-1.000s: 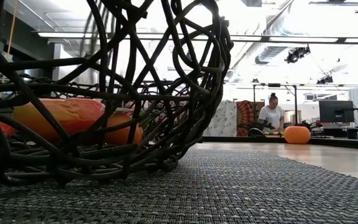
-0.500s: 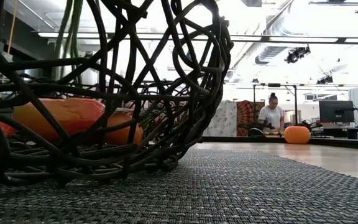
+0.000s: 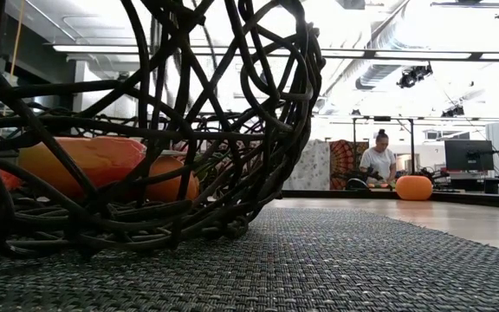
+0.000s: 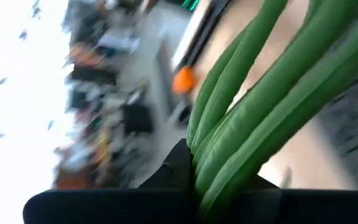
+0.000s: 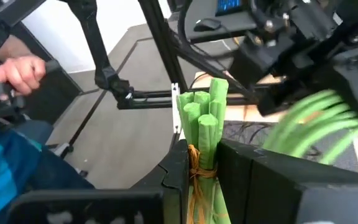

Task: Build produce basket
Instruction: Put the green string beans into the black wire basket

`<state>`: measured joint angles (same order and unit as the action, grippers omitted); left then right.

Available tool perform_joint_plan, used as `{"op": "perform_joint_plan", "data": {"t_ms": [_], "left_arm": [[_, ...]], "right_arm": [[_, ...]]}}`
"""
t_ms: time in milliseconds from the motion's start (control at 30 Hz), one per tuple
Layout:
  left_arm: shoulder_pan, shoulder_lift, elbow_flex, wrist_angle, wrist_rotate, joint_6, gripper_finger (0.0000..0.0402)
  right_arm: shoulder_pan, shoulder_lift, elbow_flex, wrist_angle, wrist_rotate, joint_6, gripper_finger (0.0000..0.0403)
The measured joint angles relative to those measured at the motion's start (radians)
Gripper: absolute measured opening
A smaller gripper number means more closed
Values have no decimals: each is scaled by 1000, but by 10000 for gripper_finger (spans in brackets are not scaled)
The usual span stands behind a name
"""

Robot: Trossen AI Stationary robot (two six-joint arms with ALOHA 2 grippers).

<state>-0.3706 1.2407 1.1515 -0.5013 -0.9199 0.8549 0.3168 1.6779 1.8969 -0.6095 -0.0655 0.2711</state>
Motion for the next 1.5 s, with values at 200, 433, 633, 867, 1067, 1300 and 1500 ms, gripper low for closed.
{"op": "perform_joint_plan", "data": {"t_ms": [200, 433, 633, 867, 1067, 1300, 1500], "left_arm": [[-32, -3, 1, -16, -110, -116, 8], [-121, 24, -1, -220, -9, -399, 8], [-187, 63, -60, -236, 16, -486, 7], [-222, 110, -94, -232, 102, -528, 8], [-219, 147, -93, -203, 178, -608, 10], [-219, 190, -93, -197, 193, -617, 11], [-219, 198, -93, -198, 214, -627, 11]], "right_arm": [[0, 1, 0, 3, 30, 51, 46], [28, 68, 0, 0, 96, 43, 46], [59, 186, 0, -5, 124, -91, 46], [90, 298, -1, 16, 63, -168, 46], [126, 317, -1, 126, 12, -339, 46], [145, 334, -1, 116, 3, -484, 46], [149, 339, -1, 93, 5, -504, 46]]}}
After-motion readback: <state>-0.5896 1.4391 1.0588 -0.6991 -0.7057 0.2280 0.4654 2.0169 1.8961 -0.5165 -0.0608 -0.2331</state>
